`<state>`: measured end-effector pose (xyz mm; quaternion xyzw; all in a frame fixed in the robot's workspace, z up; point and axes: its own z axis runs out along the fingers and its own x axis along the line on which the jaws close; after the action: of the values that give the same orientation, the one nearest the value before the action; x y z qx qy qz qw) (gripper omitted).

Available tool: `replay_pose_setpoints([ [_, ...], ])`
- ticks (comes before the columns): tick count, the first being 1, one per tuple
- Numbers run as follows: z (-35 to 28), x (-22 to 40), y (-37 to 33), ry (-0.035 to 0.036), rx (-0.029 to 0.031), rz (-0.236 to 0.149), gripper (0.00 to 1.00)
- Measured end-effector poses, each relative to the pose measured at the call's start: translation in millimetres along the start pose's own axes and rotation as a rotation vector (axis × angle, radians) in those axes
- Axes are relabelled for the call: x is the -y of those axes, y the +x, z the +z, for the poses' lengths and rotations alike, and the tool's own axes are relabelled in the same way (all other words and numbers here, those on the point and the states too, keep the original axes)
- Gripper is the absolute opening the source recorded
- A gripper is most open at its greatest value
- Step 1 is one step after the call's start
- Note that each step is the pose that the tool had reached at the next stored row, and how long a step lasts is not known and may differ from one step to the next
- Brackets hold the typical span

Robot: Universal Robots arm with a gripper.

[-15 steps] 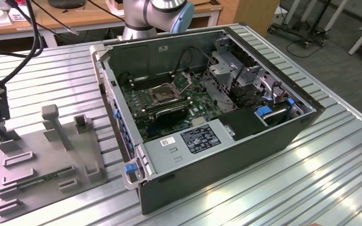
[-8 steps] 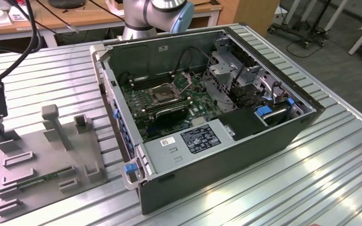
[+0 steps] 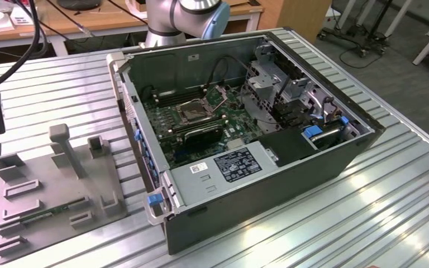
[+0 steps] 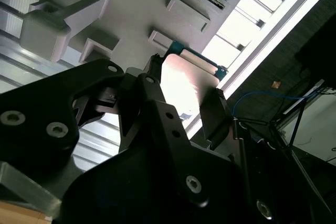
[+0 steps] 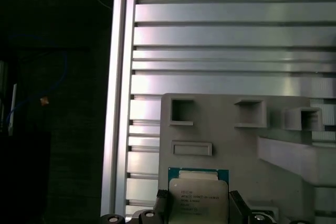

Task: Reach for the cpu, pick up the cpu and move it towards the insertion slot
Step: 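Pick up the cpu and move it towards the insertion slot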

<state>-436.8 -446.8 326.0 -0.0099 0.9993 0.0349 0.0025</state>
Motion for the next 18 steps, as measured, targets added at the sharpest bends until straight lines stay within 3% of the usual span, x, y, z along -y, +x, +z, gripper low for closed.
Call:
replay_pose_setpoints([
  [18,-21.7,-1.5,-0.1,0.001,-0.0001,0.0,0.54],
])
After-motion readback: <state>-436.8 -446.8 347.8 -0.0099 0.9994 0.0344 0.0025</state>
